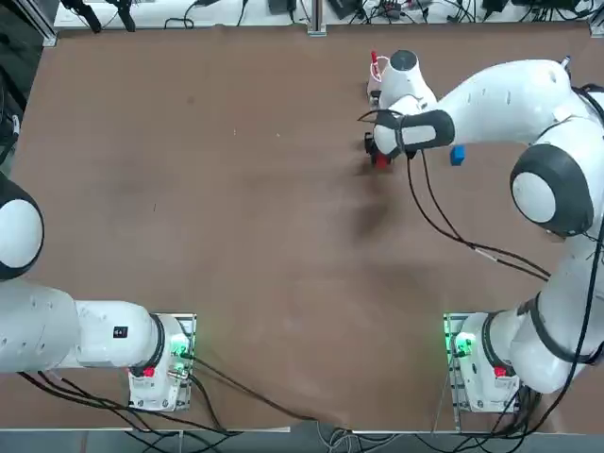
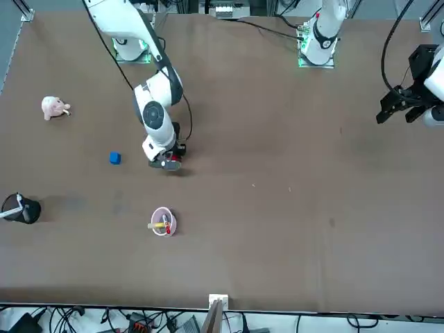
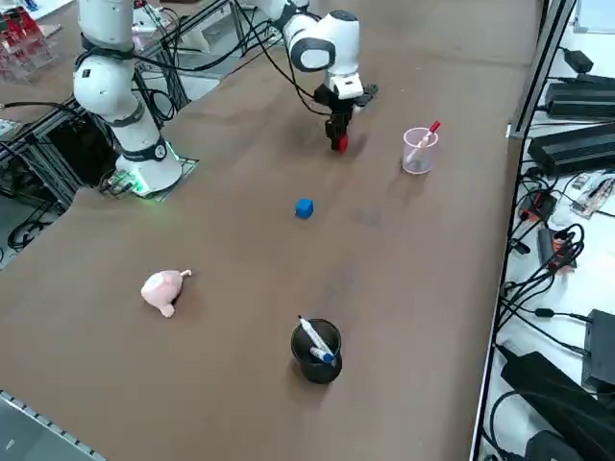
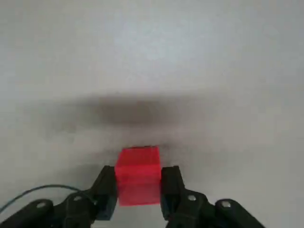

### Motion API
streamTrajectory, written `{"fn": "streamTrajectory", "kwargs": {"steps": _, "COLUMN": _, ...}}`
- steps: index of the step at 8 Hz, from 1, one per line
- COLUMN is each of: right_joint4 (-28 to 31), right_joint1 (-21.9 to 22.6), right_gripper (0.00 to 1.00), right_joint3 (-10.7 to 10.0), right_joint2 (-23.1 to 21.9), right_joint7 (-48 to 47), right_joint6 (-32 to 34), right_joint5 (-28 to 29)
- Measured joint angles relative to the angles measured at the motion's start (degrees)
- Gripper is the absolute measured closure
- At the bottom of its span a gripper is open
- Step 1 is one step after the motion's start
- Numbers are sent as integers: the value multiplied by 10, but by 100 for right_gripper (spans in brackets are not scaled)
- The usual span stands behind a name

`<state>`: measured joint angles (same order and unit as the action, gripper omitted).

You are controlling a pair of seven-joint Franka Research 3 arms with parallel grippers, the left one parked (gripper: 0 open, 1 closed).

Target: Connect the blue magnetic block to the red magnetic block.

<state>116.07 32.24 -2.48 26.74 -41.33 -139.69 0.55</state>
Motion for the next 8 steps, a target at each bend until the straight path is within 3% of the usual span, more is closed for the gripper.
{"fn": "streamTrajectory", "kwargs": {"steps": 2, "right_joint4": -2, "right_joint1": -12, "right_gripper": 52, "right_joint3": -11, "right_joint2": -21, "right_joint7": -137, "right_joint6": 10, "right_joint5": 1}}
{"fn": "streamTrajectory", "kwargs": {"steps": 5, "right_joint4": -1, "right_joint1": -32, "right_gripper": 52, "right_joint3": -60, "right_joint2": -43, "right_joint7": -336, "right_joint6": 62, "right_joint5": 1}}
{"fn": "streamTrajectory", "kwargs": {"steps": 8, "right_joint4": 4, "right_joint1": -92, "right_gripper": 52, "right_joint3": -72, "right_joint2": -46, "right_joint7": -473, "right_joint6": 80, "right_joint5": 2}}
